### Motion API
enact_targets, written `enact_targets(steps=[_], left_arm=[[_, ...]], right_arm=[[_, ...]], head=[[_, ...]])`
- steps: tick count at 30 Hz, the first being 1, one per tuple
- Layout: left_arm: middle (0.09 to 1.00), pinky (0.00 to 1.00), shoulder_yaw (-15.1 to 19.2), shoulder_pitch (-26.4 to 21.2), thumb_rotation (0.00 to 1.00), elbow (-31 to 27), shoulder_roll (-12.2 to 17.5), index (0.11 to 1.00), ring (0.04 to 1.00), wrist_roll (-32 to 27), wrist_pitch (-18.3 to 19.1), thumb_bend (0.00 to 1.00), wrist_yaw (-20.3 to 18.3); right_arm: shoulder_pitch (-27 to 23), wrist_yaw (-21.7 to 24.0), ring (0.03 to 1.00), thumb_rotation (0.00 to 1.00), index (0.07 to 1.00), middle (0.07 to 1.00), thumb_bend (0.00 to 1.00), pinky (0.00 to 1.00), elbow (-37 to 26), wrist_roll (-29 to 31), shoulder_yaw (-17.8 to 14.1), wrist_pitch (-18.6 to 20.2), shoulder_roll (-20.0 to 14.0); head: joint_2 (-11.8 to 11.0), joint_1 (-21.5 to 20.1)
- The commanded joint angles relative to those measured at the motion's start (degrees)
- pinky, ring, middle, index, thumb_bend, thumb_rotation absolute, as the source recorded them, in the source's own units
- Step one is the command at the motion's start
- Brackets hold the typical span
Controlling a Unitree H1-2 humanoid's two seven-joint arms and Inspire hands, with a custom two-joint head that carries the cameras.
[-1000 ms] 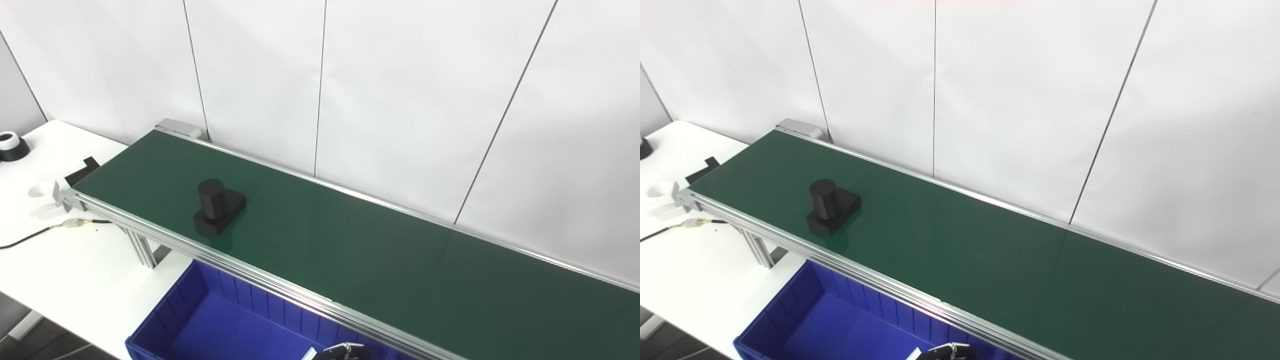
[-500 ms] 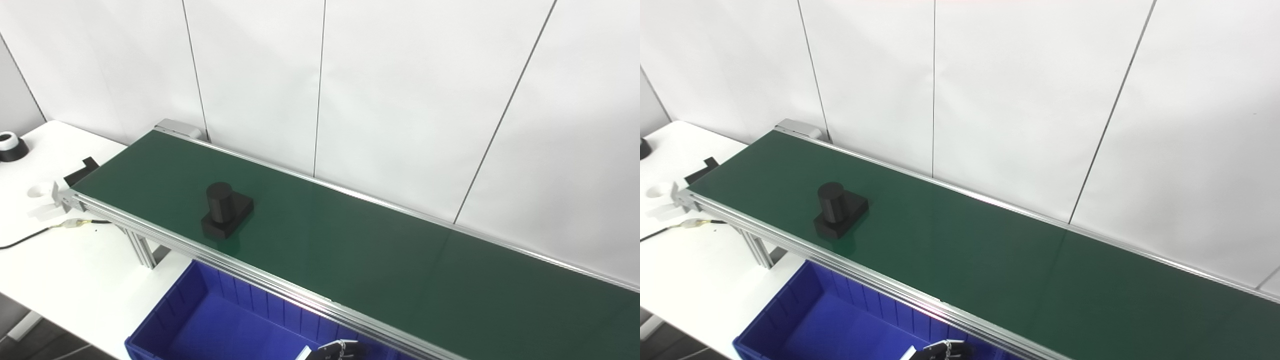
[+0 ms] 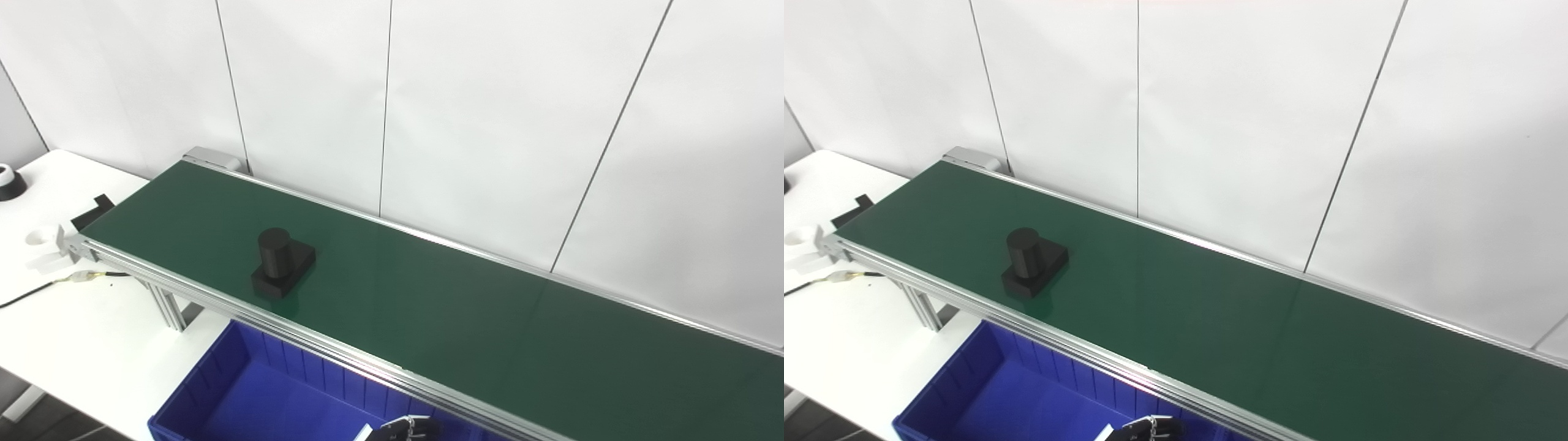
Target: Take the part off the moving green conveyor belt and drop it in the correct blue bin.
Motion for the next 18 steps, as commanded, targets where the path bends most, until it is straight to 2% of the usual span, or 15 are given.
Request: enact_targets(steps=[1, 3, 8, 10, 18], left_arm=[[0.789, 0.77, 0.08, 0.0, 0.1, -1.33, -0.53, 0.741, 0.758, -0.84, -1.93, 0.64, -0.91], [0.793, 0.77, 0.36, 0.15, 0.11, -1.43, -0.41, 0.745, 0.761, -1.31, -1.92, 0.64, -1.48], [0.803, 0.78, 1.17, 0.5, 0.09, -1.84, -0.27, 0.749, 0.771, -1.67, -1.91, 0.6, -2.42], [0.806, 0.79, 1.5, 0.58, 0.08, -1.86, -0.26, 0.755, 0.776, -2.02, -1.93, 0.58, -2.97], [0.811, 0.8, 2.53, 0.6, 0.11, -2.13, -0.15, 0.768, 0.786, -2.58, -1.93, 0.55, -4.61]], right_arm=[[0.19, -1.16, 0.74, 0.17, 0.788, 0.784, 0.49, 0.62, -2.03, -1.07, 0.71, -2.88, -0.15], [0.27, -1.85, 0.733, 0.15, 0.784, 0.778, 0.48, 0.61, -2.32, -1.66, 1.29, -2.88, -0.27], [0.18, -2.69, 0.723, 0.23, 0.77, 0.769, 0.54, 0.61, -2.41, -1.52, 2.21, -2.88, -0.24], [0.14, -2.52, 0.727, 0.22, 0.765, 0.768, 0.57, 0.62, -2.54, -1.06, 2.41, -2.88, -0.18], [0.29, -4.5, 0.713, 0.2, 0.766, 0.767, 0.57, 0.59, -3.37, -2.65, 3.57, -2.88, -0.07]], head=[[0.65, -1.4], [0.88, -2.51], [1.3, -5.1], [1.59, -5.76], [2.69, -8.07]])
